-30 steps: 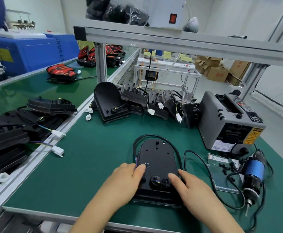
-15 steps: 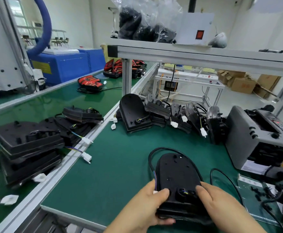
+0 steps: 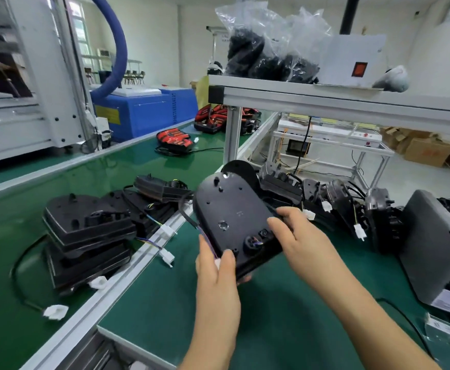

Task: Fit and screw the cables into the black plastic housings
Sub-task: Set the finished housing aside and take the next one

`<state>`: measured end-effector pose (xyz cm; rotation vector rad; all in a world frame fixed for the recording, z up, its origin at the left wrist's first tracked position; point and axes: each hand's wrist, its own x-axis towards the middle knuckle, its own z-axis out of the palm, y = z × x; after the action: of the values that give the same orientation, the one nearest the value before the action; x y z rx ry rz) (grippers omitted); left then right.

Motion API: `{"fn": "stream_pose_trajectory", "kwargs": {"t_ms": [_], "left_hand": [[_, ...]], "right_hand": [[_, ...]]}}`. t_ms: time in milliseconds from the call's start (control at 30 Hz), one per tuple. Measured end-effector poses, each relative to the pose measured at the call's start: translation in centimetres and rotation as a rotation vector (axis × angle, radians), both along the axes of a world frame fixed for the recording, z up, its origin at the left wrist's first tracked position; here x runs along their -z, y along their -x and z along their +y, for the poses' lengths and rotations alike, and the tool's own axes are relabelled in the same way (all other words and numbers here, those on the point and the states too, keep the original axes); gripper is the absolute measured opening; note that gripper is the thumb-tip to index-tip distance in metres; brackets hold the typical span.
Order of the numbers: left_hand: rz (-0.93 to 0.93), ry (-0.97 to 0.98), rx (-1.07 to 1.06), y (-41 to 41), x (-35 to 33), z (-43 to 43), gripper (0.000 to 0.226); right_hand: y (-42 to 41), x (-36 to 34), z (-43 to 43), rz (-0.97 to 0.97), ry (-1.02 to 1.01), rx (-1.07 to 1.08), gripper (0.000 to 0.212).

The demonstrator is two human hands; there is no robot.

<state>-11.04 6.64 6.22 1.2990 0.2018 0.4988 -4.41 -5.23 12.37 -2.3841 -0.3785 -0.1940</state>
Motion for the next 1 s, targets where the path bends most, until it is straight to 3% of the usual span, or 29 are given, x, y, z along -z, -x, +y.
{"fn": "stream_pose_trajectory", "kwargs": {"t_ms": [200, 367, 533, 800, 1000], "left_hand": [[0.01, -0.013, -0.372, -5.7, -1.9, 7.3, 0.054], [0.193, -0.005, -0.592, -10.0, -3.5, 14.9, 0.063], [0.415, 0.128, -0.65, -12.5, -4.5, 18.3, 0.059], [0.369, 0.401, -0.708, -13.1, -5.8, 18.6, 0.064], [0.395, 0.237, -0.627, -12.6, -4.8, 19.4, 0.067]], "right_hand": [[-3.7, -0.8, 7.8, -0.048, -0.091, -0.314, 0.045], [-3.6, 2.1, 10.7, 0.04, -0.044, -0.402, 0.051], [-3.1, 4.2, 12.7, 0.132, 0.057, -0.457, 0.047], [-2.5, 3.2, 16.9, 0.132, 0.013, -0.569, 0.034], [-1.9, 4.9, 14.9, 0.192, -0.009, -0.577, 0.047]]}}
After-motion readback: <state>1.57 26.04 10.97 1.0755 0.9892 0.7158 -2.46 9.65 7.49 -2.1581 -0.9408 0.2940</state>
